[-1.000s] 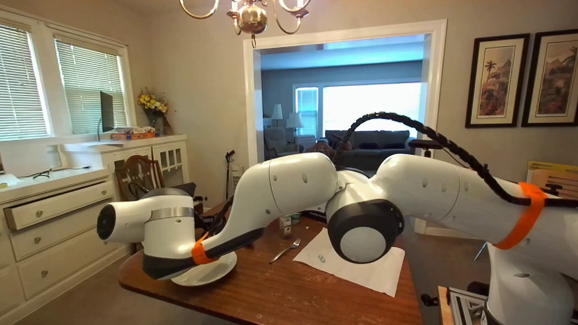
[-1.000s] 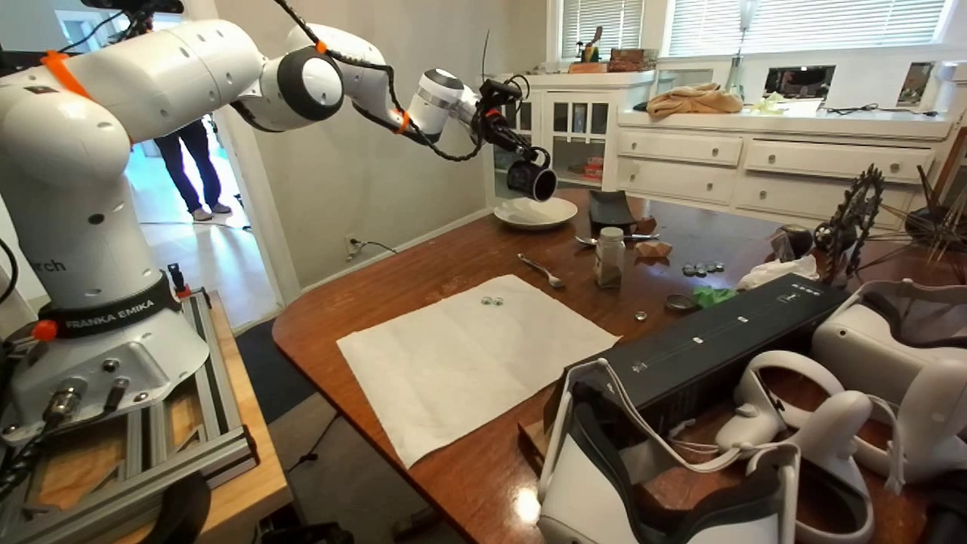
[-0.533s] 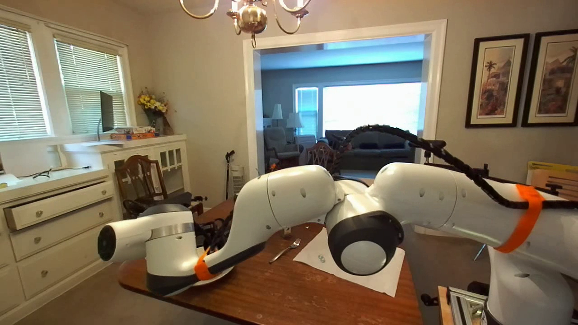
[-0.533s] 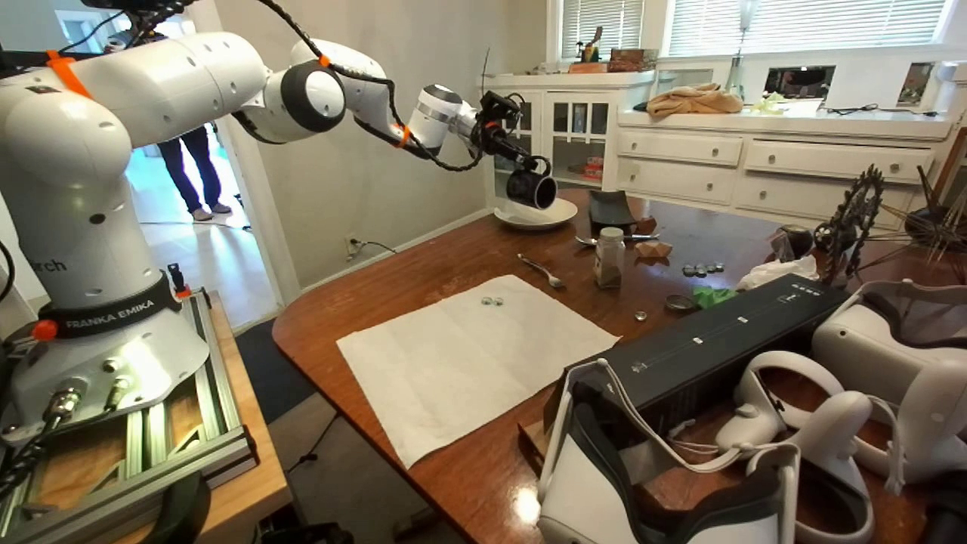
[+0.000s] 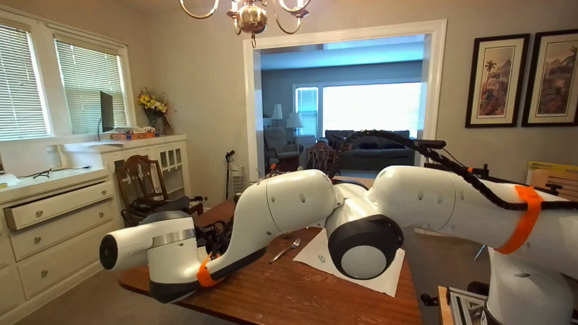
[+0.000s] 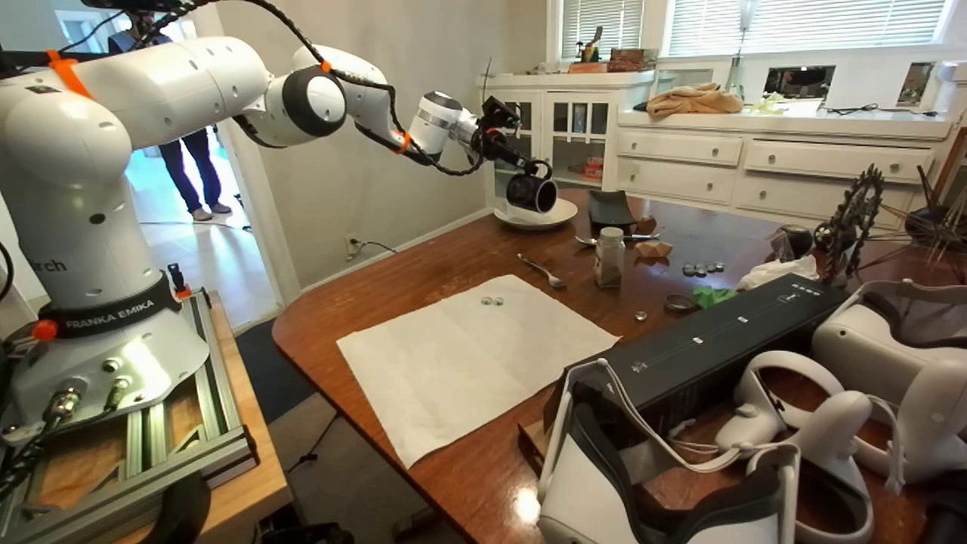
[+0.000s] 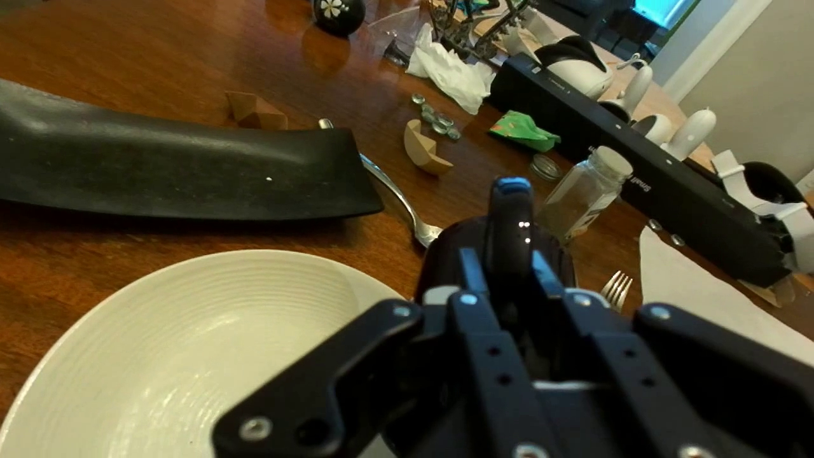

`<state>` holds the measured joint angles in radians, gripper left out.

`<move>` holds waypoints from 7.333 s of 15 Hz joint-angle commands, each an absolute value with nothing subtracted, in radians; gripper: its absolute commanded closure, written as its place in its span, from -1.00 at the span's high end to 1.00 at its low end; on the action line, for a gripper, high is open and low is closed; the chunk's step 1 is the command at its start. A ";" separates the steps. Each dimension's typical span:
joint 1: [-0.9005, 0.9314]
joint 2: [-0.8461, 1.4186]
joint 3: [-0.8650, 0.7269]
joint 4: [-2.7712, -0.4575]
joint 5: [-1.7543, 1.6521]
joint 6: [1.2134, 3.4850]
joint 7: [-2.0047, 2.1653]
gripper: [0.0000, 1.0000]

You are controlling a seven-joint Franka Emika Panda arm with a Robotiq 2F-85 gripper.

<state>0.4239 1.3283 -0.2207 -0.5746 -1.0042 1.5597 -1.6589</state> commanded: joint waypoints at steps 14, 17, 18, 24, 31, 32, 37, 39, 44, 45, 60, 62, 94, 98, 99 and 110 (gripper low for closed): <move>0.454 1.421 -0.263 -0.501 -1.123 1.516 -1.839 -0.90; 0.459 1.432 -0.273 -0.497 -1.147 1.508 -1.852 -0.90; 0.460 1.436 -0.276 -0.495 -1.152 1.506 -1.855 -0.90; 0.460 1.457 -0.277 -0.483 -1.168 1.515 -1.864 -0.90; 0.460 1.461 -0.276 -0.489 -1.181 1.510 -1.893 -0.90; 0.462 1.462 -0.280 -0.489 -1.186 1.505 -1.900 -0.90; 0.471 1.490 -0.320 -0.455 -1.214 1.455 -1.950 -0.90; 0.471 1.469 -0.308 -0.492 -1.248 1.442 -1.943 -0.90; 0.479 1.506 -0.350 -0.452 -1.275 1.387 -1.977 -0.90; 0.480 1.508 -0.355 -0.453 -1.279 1.380 -1.989 -0.90; 0.455 1.477 -0.267 -0.445 -1.335 1.402 -1.991 -0.90; 0.444 1.464 -0.229 -0.422 -1.300 1.411 -1.935 -0.90; 0.390 1.214 -0.156 -0.468 -0.633 1.245 -0.457 -0.90; 0.391 1.219 -0.164 -0.486 -0.642 1.283 -0.478 -0.60; 0.391 1.219 -0.164 -0.486 -0.642 1.282 -0.473 -0.60; 0.258 1.177 -0.149 -0.460 -0.425 1.193 -0.149 -0.90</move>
<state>0.2955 1.2145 -0.1531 -0.4531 -0.5066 1.2294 -0.2370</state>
